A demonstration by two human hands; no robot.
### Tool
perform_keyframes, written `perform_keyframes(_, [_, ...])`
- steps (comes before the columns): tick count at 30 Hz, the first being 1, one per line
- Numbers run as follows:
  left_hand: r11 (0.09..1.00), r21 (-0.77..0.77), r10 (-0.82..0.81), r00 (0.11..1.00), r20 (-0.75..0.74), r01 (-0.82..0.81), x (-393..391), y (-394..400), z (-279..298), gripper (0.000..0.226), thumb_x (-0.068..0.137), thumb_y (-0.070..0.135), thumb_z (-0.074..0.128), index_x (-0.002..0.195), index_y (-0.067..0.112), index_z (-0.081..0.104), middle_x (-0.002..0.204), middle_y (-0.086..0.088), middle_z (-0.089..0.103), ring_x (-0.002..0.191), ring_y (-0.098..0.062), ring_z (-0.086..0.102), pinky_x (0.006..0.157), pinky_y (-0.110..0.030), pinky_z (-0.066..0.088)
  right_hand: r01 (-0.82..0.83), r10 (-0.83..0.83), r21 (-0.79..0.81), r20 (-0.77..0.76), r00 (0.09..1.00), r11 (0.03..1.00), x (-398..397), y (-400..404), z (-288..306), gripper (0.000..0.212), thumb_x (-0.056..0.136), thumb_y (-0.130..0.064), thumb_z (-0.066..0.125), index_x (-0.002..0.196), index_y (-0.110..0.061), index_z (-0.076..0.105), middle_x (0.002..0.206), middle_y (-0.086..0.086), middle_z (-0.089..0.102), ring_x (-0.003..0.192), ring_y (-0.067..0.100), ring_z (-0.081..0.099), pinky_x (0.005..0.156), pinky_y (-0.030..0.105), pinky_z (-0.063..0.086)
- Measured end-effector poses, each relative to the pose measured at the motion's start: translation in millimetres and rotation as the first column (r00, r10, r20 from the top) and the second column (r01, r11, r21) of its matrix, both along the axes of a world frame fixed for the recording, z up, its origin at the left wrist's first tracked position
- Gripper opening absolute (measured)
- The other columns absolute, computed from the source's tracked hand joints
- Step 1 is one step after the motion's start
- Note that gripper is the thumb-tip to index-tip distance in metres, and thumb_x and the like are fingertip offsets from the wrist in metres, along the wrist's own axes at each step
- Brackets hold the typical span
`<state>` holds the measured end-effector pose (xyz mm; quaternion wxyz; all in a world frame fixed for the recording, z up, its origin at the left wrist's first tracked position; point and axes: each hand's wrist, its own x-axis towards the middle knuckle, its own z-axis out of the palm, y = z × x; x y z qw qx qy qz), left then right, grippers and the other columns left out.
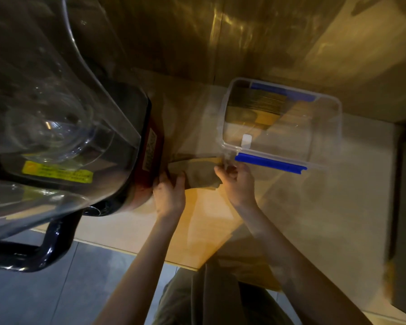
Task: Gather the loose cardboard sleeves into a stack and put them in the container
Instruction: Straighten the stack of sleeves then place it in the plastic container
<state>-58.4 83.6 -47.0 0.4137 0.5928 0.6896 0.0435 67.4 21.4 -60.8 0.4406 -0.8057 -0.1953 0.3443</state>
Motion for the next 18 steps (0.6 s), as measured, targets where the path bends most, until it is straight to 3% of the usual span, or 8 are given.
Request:
perform_keyframes(2, [0.999,-0.025,0.049,0.997,0.052,-0.048,0.1,1.2,3.3,0.056,0.09,0.03,0.048,0.137,0.003,0.031,0.136,-0.028,0.042,0.125,-0.041,0.038,0.099,-0.038,0.032,0.064,-0.057,0.033,-0.171,0.984,0.997,0.0,-1.8,5.4,0.014,0.079,-0.021,0.068,0.087,-0.014,0.06,0.08,0.0,0.065,0.079,0.009,0.062,0.066,0.007,0.044])
perform_keyframes(4, [0.995,-0.055,0.085,0.993,0.085,-0.081,0.2,2.4,4.4,0.058,0.089,0.032,0.05,0.137,0.005,0.031,0.136,-0.026,0.044,0.124,-0.04,0.04,0.099,-0.037,0.034,0.116,-0.121,-0.036,-0.32,0.94,0.993,1.0,-1.8,9.5,0.014,0.079,-0.021,0.068,0.089,-0.015,0.06,0.076,-0.007,0.063,0.079,0.01,0.061,0.074,0.019,0.048])
perform_keyframes(6, [0.991,-0.075,0.115,0.988,0.104,-0.108,-0.2,4.4,2.2,0.06,0.087,0.034,0.053,0.136,0.006,0.034,0.134,-0.025,0.047,0.122,-0.039,0.043,0.099,-0.039,0.037,0.162,-0.205,-0.13,-0.477,0.855,0.978,2.6,0.7,11.9,0.008,0.08,-0.021,0.067,0.08,-0.018,0.059,0.076,-0.005,0.058,0.078,0.012,0.056,0.085,0.032,0.047])
perform_keyframes(8, [0.989,-0.081,0.135,0.984,0.117,-0.126,-0.3,5.5,0.6,0.06,0.085,0.035,0.055,0.135,0.007,0.037,0.132,-0.024,0.05,0.12,-0.039,0.046,0.099,-0.041,0.04,0.175,-0.268,-0.211,-0.595,0.757,0.962,5.2,4.0,14.0,0.01,0.081,-0.023,0.066,0.078,-0.019,0.058,0.081,0.001,0.054,0.079,0.013,0.053,0.088,0.035,0.047])
perform_keyframes(13, [0.987,-0.095,0.144,0.981,0.128,-0.132,2.7,6.0,0.2,0.058,0.083,0.033,0.059,0.132,0.007,0.042,0.128,-0.023,0.054,0.118,-0.038,0.049,0.096,-0.041,0.042,0.09,-0.247,-0.277,-0.608,0.755,0.957,12.2,9.1,17.0,0.03,0.081,-0.018,0.067,0.106,-0.005,0.056,0.084,0.003,0.052,0.093,0.019,0.054,0.087,0.032,0.05])
perform_keyframes(18, [0.984,-0.1,0.163,0.973,0.165,-0.148,4.5,3.2,1.0,0.061,0.077,0.033,0.067,0.128,0.006,0.046,0.124,-0.02,0.058,0.116,-0.036,0.052,0.094,-0.037,0.042,0.006,-0.157,-0.248,-0.593,0.79,0.969,13.1,9.2,17.7,0.03,0.083,-0.009,0.062,0.112,-0.002,0.056,0.088,-0.002,0.059,0.085,0.013,0.053,0.095,0.035,0.046])
